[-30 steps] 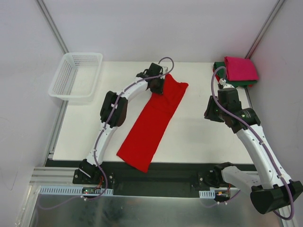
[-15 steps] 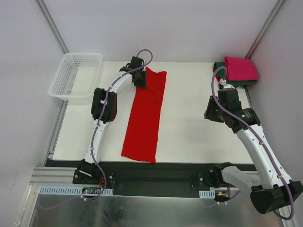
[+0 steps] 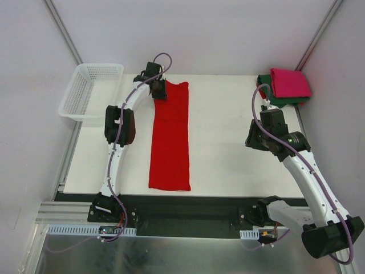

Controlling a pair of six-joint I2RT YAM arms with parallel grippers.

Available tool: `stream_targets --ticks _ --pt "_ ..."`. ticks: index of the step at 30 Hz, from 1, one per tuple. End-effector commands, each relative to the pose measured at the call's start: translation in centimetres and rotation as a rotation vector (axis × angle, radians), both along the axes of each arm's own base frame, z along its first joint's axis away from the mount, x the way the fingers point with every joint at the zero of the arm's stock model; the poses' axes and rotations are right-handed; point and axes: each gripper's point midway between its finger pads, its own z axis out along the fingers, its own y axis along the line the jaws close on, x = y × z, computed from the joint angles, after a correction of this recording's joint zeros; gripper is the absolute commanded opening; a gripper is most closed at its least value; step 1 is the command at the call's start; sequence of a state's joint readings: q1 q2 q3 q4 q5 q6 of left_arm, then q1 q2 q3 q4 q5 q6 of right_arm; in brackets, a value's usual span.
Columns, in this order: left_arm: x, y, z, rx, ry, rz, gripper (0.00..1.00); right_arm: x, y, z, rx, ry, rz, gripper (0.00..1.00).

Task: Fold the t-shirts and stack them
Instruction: Rotate the tshirt 90 degrees, then grab the bottom of the folded rectangular tshirt with both arms

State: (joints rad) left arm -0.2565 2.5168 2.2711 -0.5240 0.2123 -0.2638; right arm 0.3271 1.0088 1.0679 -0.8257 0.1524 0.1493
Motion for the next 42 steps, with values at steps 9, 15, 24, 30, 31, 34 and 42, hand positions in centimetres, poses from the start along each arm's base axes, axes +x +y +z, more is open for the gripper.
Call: stream_targets --ticks 9,15,24,30,31,34,42 --pt "-6.9 -3.7 23.3 -0.312 -0.287 -0.184 0.22 -0.9 3.5 -3.7 0.076 0.071 0.088 0.42" --pt "-16.1 -1.7 16.0 -0.357 -0.074 -0.08 0.27 -2.3 8.8 -6.4 0.2 0.141 0.22 0.54" --pt "-31.2 2.7 6.8 -0.348 0.02 0.052 0.4 -6.1 15.2 -11.0 0.472 0.294 0.337 0.64" --pt "-36.5 4.2 4.2 -0.374 0.001 0.101 0.45 -9.0 18.5 -13.3 0.496 0.367 0.398 0.64" --pt "-36.9 4.3 3.8 -0.378 0.01 0.103 0.46 -9.6 19.1 -13.4 0.49 0.374 0.419 0.64" --pt "-38.5 4.5 2.1 -0.38 0.062 0.112 0.47 -10.5 20.6 -13.9 0.483 0.393 0.445 0.64" --pt "-41.6 5.5 -1.4 -0.317 0.175 0.123 0.49 -12.4 23.6 -14.9 0.461 0.423 0.484 0.64"
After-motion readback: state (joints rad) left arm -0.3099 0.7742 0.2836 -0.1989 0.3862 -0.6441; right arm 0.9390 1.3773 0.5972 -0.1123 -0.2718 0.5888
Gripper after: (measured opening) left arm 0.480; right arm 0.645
